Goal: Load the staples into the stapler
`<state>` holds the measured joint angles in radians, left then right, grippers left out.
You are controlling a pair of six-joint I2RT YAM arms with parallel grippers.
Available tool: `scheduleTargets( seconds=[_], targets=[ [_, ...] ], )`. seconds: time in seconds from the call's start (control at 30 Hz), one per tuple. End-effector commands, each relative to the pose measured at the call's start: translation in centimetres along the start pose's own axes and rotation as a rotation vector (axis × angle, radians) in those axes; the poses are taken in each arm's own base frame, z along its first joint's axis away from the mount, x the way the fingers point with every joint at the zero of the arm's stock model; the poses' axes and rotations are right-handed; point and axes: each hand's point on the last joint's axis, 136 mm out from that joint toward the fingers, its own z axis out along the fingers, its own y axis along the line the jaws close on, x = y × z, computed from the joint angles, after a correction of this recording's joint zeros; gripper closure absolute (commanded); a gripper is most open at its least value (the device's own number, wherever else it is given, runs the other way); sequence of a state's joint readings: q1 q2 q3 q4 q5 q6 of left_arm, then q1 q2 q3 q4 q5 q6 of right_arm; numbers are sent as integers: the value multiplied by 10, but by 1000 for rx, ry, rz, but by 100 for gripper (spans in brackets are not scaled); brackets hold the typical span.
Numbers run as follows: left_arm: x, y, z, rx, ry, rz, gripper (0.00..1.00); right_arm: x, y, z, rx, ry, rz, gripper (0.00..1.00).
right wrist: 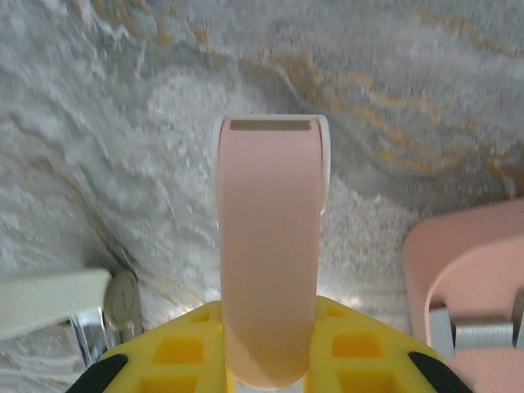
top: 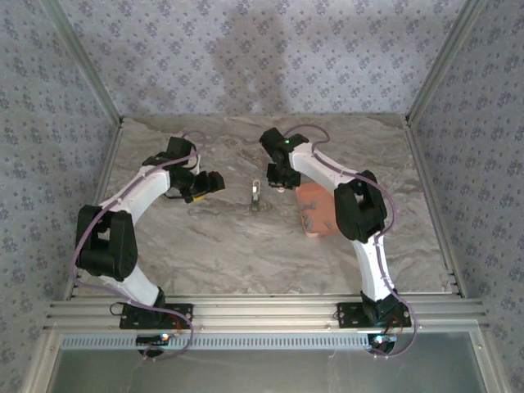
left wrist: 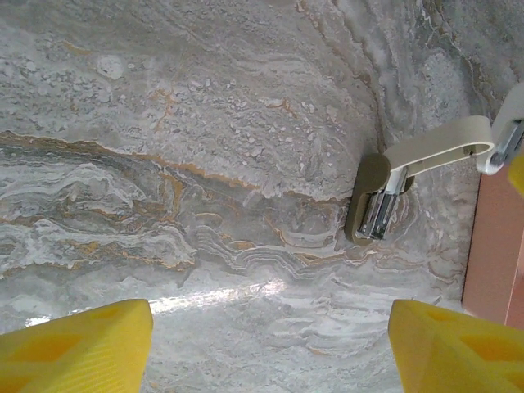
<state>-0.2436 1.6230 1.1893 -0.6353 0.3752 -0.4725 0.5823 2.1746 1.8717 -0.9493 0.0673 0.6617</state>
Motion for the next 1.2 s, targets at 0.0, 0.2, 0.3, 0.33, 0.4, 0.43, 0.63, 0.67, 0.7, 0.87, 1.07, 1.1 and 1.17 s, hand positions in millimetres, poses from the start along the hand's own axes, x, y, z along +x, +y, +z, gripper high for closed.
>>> scheduleTargets(
  seconds=[0.0,0.2,0.3,0.33,0.4,0.43,0.63,0.67,0.7,0.87,1.07,1.1,1.17],
  targets=[
    [-8,-2,-13,-1,-23,5,24,-5,1,10,15,17,-65,81],
    [-16,-1,-13,0,-26,7,24,-6,6,23,7,39,-70,81],
    [-19,-2,-13,2,-30,13,24,-4,8,27,7,47,-67,79],
    [-19,-2,-13,2,-29,15,24,-4,8,28,7,50,-65,77],
    [-21,-3,-14,5,-33,20,24,-3,8,27,11,50,-66,71],
    [-21,-3,-14,6,-36,23,24,-3,8,26,11,48,-67,70],
    [-22,-5,-20,9,-28,29,24,-13,8,-9,13,-19,-70,63],
    [-22,-7,-21,14,-32,33,24,-15,7,-18,12,-36,-68,63],
    [-22,-8,-21,21,-34,35,24,-15,6,-27,13,-50,-68,63],
    [-21,-16,-23,79,-56,58,24,-3,-15,-64,13,-92,-42,63],
    [-18,-26,-22,148,-57,83,24,28,-39,-88,-51,-118,62,63],
    [-18,-30,-22,162,-59,91,24,33,-43,-87,-71,-124,90,62],
    [-20,-35,-22,171,-57,98,24,39,-50,-86,-117,-135,142,62]
  ],
)
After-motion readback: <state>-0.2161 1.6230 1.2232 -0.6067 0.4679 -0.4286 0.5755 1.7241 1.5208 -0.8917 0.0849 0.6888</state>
